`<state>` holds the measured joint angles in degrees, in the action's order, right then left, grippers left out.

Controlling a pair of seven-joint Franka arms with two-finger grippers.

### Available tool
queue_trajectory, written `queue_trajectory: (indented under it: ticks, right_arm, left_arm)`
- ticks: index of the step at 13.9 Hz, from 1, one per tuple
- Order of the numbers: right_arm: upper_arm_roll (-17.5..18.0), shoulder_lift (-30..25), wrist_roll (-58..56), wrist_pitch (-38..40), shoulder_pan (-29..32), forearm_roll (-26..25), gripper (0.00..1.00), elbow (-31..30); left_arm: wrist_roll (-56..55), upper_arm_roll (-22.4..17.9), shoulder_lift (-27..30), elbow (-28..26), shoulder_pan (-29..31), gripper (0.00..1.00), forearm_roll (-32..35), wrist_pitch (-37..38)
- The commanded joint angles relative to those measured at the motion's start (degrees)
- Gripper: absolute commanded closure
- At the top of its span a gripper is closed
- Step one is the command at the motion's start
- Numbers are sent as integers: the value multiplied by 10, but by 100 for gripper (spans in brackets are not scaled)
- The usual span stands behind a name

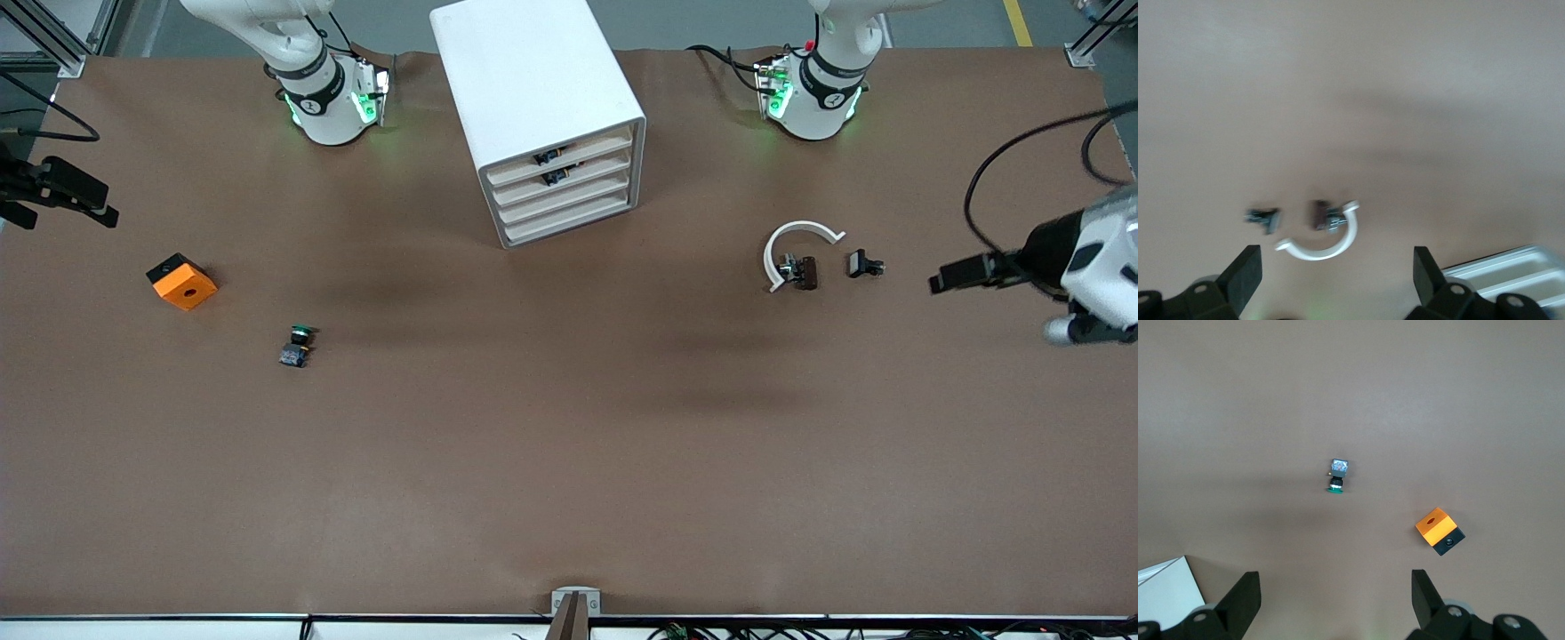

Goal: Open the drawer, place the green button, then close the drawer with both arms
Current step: 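Reach the right gripper to the green button while the left gripper reaches the drawer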

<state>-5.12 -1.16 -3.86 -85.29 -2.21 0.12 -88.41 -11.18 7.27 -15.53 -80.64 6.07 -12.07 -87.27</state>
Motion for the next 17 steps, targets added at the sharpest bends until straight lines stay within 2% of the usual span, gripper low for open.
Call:
queue_trajectory:
  ticks: [1, 5, 10, 13, 17]
  right_arm:
    - [3, 18, 0, 7, -9, -5, 0, 17]
    - [3, 22, -1, 11, -10, -5, 0, 11]
    - [3, 75, 0, 15, -7, -6, 0, 5]
    - [3, 103, 2, -7, -9, -38, 0, -2]
    - [2, 101, 12, -94, 0, -35, 0, -92]
  left_arm:
    - [-102, 2, -49, 34, -38, 0, -37, -28]
    - [-261, 3, -98, 32, -108, 0, -43, -84]
    - [-506, 0, -159, 30, -204, 0, -43, -162]
    - [-637, 2, -192, 30, -235, 0, -60, -171]
    - [-901, 2, -210, 29, -270, 0, -101, -170]
